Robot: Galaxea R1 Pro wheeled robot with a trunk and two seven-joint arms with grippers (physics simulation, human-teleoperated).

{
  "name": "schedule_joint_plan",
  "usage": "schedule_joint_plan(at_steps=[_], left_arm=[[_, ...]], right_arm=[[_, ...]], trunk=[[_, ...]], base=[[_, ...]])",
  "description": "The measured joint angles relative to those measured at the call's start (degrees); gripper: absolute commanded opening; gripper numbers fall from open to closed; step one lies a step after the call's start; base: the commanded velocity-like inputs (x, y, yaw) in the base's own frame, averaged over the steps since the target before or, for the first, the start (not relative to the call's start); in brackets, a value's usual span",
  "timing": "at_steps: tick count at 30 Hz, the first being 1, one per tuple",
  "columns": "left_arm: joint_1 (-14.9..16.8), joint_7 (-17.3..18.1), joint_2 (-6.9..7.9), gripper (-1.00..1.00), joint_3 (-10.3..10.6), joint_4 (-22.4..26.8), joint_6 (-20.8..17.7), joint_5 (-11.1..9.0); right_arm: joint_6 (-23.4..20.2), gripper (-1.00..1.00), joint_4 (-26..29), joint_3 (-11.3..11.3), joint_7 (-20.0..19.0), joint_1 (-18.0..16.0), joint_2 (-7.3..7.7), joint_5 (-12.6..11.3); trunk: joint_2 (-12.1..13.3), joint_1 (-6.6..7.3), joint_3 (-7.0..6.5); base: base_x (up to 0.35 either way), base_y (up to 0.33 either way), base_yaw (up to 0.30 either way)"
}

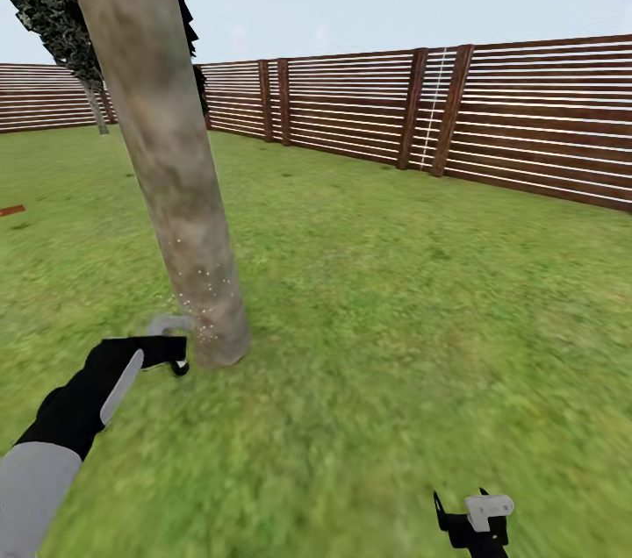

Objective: In the garden, pick up the pesticide atomizer on the floor and spray pesticide onto both trees until each tree trunk is fully covered.

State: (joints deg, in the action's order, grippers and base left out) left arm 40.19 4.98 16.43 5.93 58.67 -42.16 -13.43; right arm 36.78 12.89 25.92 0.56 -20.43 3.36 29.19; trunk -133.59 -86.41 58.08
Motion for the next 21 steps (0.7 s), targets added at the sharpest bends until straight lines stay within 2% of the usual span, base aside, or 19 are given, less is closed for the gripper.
schedule_joint_plan(at_steps=[2, 3, 5, 7, 13, 19, 21], left_arm=[[1.42, 1.34, 1.46, -1.0, 0.27, -0.54, -0.23, 2.41], [2.33, 2.09, 3.01, -1.0, 0.3, -1.55, -0.4, 4.01], [3.83, 4.55, 6.46, -1.0, 0.34, -3.59, -0.55, 5.19], [3.61, 5.78, 8.09, -1.0, 0.53, -3.95, -0.22, 5.04], [3.22, 6.32, 8.56, -1.0, 2.16, -3.99, -0.08, 5.61], [4.12, 7.32, 8.95, -1.0, 1.81, -3.65, -0.7, 5.87], [5.73, 8.06, 9.48, -1.0, 1.74, -3.34, -1.39, 6.09]], right_arm=[[-0.01, 1.0, 0.0, 0.0, 0.0, 0.0, 0.0, 0.0], [-0.02, 1.0, 0.0, 0.0, 0.0, 0.0, 0.0, 0.0], [0.0, 1.0, 0.0, 0.0, 0.0, 0.0, 0.0, 0.0], [0.0, 1.0, 0.0, 0.0, 0.0, 0.0, 0.0, 0.0], [-0.01, 1.0, -0.01, 0.0, 0.0, 0.0, 0.0, 0.0], [0.0, 1.0, 0.0, 0.0, 0.0, 0.0, 0.0, 0.0], [-0.01, 1.0, 0.0, 0.0, 0.0, 0.0, 0.0, 0.0]], trunk=[[0.0, 0.0, 0.0], [0.0, 0.0, 0.0], [0.0, 0.0, 0.0], [0.0, 0.0, 0.0], [0.0, 0.03, 0.0], [0.0, 0.0, 0.0], [0.0, 0.01, -0.01]], base=[[0.0, 0.0, 0.0], [0.0, 0.0, 0.0], [0.0, 0.0, 0.0], [0.0, 0.0, 0.0], [0.236, 0.112, 0.0], [0.099, 0.071, 0.0], [0.004, 0.003, 0.0]])
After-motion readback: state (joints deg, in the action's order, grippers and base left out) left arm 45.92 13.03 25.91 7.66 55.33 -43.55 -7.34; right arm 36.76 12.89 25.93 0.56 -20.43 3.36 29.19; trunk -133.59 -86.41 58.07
